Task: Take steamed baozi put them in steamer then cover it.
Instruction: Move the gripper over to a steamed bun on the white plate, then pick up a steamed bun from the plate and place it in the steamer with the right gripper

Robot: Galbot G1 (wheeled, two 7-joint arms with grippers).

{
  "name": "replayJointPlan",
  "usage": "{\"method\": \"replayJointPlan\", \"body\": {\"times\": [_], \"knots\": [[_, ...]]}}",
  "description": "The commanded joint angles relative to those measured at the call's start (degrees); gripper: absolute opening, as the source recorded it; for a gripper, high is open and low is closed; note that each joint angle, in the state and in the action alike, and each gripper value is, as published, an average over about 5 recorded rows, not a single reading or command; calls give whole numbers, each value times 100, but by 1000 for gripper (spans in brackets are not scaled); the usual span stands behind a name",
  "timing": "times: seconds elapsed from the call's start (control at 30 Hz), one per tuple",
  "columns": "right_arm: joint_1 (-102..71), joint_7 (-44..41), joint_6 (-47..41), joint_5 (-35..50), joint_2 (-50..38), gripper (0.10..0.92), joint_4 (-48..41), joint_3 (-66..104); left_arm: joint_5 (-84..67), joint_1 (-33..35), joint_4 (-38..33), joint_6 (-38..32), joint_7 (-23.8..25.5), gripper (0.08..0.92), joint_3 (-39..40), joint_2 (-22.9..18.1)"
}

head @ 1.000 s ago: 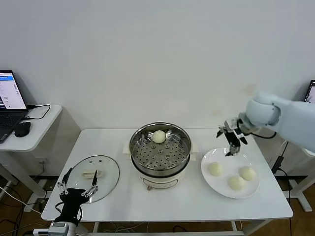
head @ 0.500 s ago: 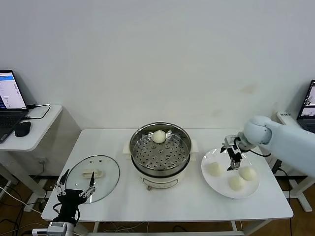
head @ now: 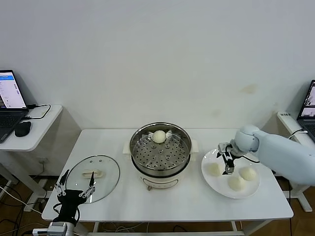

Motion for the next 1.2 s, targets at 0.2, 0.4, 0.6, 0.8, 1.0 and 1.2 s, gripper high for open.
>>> {"method": "replayJointPlan", "body": {"times": [0.2, 0.4, 0.6, 0.8, 1.0, 1.2], "knots": [[-534, 127, 10, -280, 266, 760, -329, 461, 25, -18, 0, 1, -13, 823, 20, -33], [-571, 163, 25, -389, 353, 728, -447, 532, 53, -10, 8, -14, -20, 823, 43, -68], [-586, 163, -7, -441, 380, 668, -466, 582, 67, 3, 12, -33, -27, 823, 45, -79], [-480, 130, -14, -411, 343, 578, -405, 609, 72, -2, -21, -32, -29, 823, 50, -82], [111, 79, -108, -95, 122, 510, -38, 395, 77, -17, -38, -27, -26, 823, 62, -66], [1228, -77, -218, 617, -255, 516, 452, -118, 73, -52, -64, -18, -21, 823, 93, -46]]}}
